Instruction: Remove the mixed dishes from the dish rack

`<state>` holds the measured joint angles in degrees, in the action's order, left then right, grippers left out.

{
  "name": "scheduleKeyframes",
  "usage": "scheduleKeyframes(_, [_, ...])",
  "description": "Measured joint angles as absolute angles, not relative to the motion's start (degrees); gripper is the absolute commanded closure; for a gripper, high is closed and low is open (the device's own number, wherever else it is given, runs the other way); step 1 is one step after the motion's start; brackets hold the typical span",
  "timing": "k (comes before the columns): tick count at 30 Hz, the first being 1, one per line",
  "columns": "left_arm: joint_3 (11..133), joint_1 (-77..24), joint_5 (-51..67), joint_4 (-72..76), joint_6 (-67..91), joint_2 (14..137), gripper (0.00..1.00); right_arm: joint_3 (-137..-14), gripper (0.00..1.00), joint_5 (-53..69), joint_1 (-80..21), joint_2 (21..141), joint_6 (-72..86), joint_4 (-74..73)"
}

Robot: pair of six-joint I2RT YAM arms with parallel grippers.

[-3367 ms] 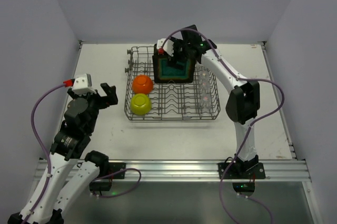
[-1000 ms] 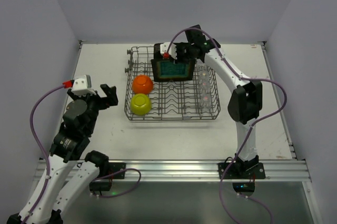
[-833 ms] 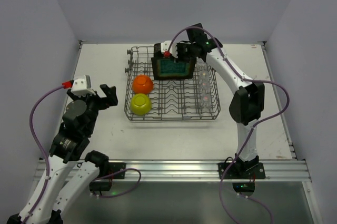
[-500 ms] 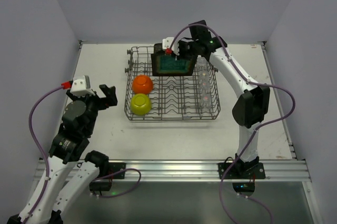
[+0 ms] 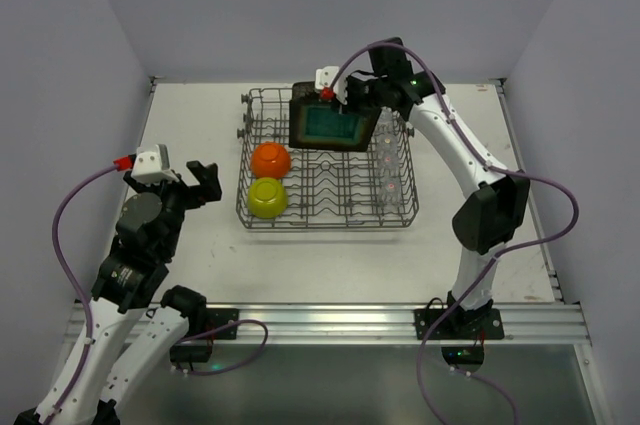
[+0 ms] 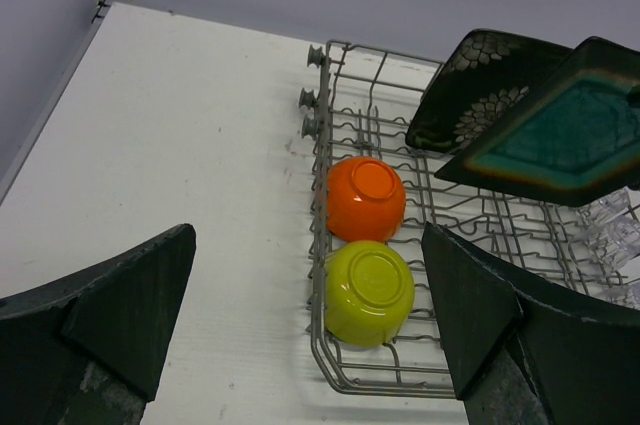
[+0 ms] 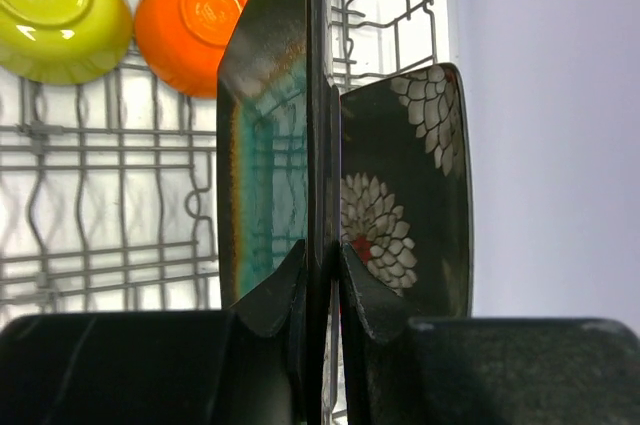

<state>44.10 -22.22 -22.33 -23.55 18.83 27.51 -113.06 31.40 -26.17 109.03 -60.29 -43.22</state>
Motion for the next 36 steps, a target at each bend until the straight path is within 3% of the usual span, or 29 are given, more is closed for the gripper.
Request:
scheduleKeyframes(9, [44.1, -22.2, -22.8, -23.6, 18.8, 27.4, 0.0, -108.3, 1.0, 30.8, -26.0, 103.2, -43.0, -39.3])
scheduleKeyframes(26, [44.5, -22.2, -22.8, -24.1, 19.5, 27.4, 0.0, -79.6, 1.0, 29.5, -23.7, 75.6, 10.6, -18.7])
scheduleKeyframes(31, [47.9, -22.2, -12.4, -23.1, 23.4, 30.1, 0.0, -68.4, 1.0, 29.5, -21.5, 67.9, 27.6, -10.2])
scheduleKeyframes(36, [47.9, -22.2, 10.3, -10.7, 31.3, 35.4, 0.0, -56.0, 1.0, 28.7, -20.1, 61.3, 39.5, -0.3])
